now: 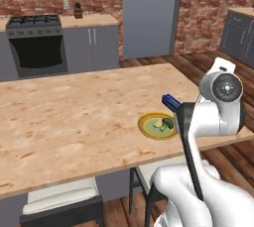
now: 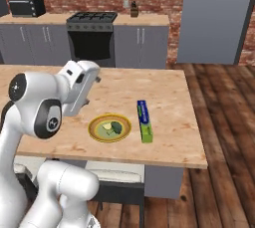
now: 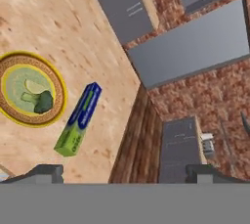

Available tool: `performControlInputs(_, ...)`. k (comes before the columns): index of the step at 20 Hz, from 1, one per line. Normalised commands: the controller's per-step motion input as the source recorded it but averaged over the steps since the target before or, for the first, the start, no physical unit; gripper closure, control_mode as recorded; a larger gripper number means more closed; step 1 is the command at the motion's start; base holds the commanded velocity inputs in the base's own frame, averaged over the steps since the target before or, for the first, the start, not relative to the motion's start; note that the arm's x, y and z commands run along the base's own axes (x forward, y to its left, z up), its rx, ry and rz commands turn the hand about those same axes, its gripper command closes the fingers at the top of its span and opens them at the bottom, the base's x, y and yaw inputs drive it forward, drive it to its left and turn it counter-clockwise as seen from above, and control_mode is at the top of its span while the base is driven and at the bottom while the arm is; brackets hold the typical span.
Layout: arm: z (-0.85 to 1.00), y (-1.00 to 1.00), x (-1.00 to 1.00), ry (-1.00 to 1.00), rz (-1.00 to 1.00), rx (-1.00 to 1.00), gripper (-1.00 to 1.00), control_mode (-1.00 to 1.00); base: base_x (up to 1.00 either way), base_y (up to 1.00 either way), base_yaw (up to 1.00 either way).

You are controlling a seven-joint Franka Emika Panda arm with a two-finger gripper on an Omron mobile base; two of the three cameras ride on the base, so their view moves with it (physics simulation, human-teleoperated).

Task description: Retrieve the tupperware and aluminum foil from the cabinet and place them on the dining counter near the plate with lemon wedge and broccoli to prepare for storing leftovers.

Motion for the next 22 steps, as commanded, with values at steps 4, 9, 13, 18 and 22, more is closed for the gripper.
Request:
performControlInputs(4, 0.14, -0.15, -0.91, 0.0, 0.25, -0.04, -1.0, -1.0, 0.0, 0.0, 0.0)
performControlInputs(9, 0.04, -0.2, -0.57, 0.1, 0.22, 0.0, -1.0, -1.0, 0.0, 0.0, 0.0)
performControlInputs(13, 0.0, 0.0, 0.0, 0.0, 0.0, 0.0, -1.0, 1.0, -0.54, -0.22, 0.1)
performControlInputs(18, 0.0, 0.0, 0.0, 0.0, 0.0, 0.0, -1.0, 1.0, -0.39, -0.68, -0.07)
performControlInputs(22, 0.0, 0.0, 0.0, 0.0, 0.0, 0.0, -1.0, 1.0, -0.07, -1.0, -0.3)
